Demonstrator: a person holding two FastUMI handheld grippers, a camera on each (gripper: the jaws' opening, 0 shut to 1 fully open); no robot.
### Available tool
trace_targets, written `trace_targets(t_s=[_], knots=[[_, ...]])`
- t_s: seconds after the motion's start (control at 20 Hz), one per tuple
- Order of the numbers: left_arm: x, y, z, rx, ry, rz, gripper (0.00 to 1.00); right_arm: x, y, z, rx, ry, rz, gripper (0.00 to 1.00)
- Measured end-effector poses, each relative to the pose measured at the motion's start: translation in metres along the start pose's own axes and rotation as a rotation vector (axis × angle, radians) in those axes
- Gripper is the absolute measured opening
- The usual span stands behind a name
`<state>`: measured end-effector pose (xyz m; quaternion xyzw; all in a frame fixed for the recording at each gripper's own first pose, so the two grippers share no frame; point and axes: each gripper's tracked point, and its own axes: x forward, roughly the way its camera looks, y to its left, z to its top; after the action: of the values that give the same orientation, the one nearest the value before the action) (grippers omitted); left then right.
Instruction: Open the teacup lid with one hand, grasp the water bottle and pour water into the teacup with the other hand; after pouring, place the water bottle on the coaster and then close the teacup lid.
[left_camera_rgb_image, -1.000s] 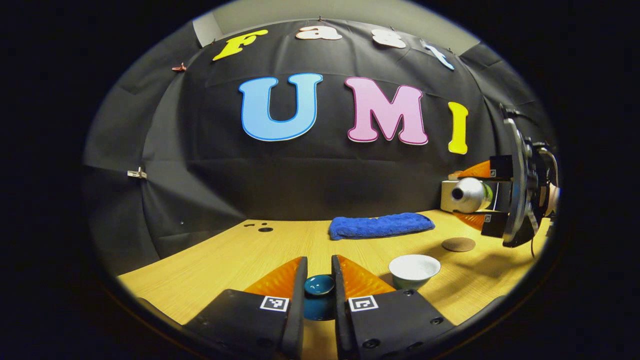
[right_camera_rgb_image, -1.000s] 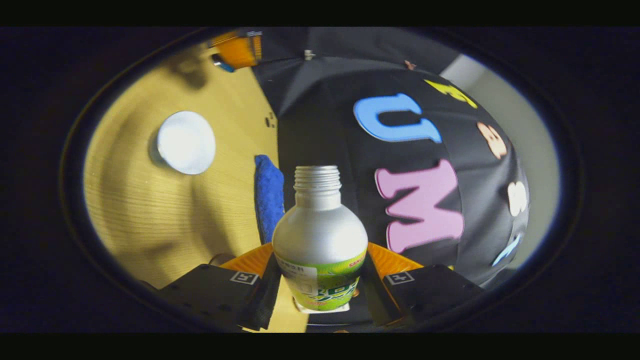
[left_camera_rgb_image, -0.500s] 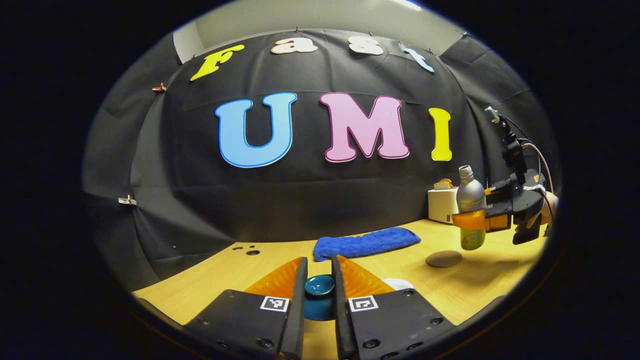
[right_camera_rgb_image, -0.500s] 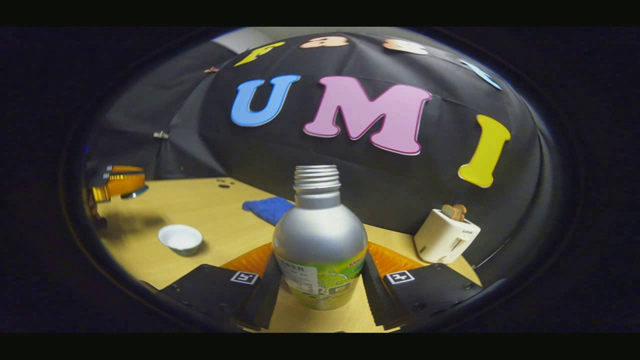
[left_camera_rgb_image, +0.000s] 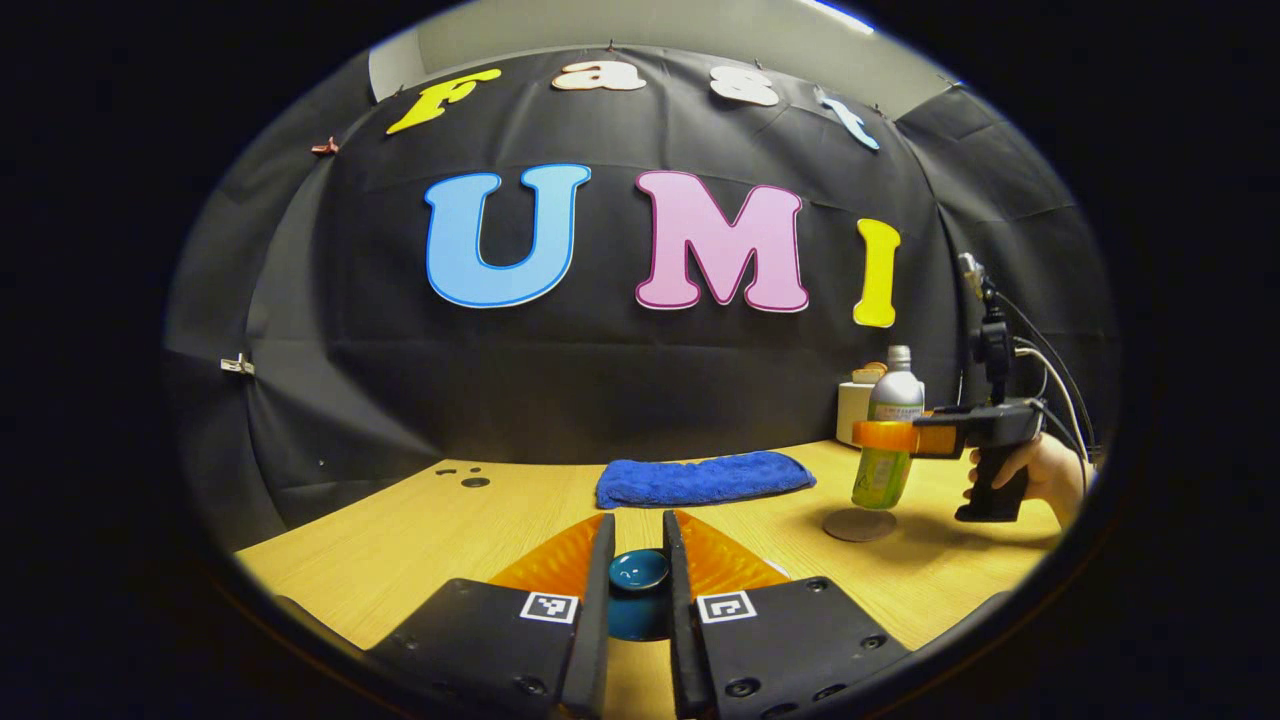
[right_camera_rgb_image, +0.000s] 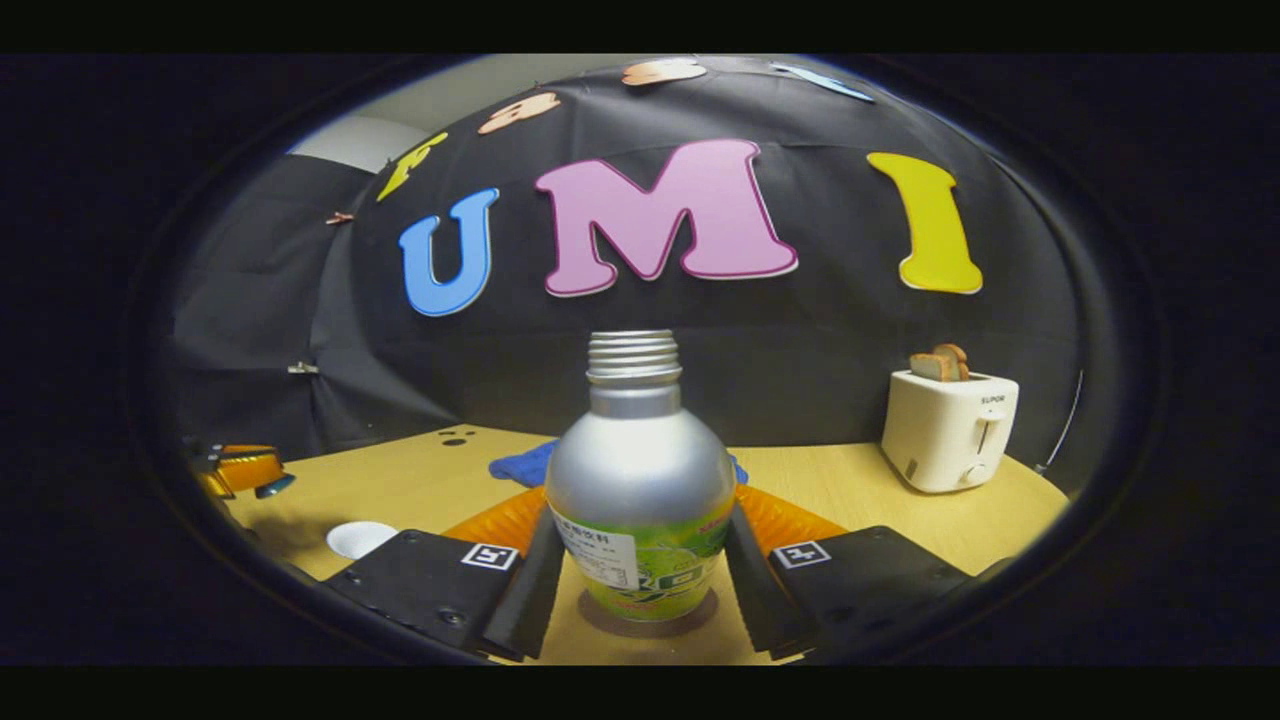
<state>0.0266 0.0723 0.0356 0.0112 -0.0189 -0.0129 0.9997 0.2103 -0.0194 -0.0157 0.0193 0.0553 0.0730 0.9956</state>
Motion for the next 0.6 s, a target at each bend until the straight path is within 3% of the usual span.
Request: trace_targets(t_s=[0.6], knots=[[0.005,0.009,-0.017,-0.028,0.037,0.006,0.29,0.018,0.012,-0.015,-0.09,-0.021,0.006,0.79]])
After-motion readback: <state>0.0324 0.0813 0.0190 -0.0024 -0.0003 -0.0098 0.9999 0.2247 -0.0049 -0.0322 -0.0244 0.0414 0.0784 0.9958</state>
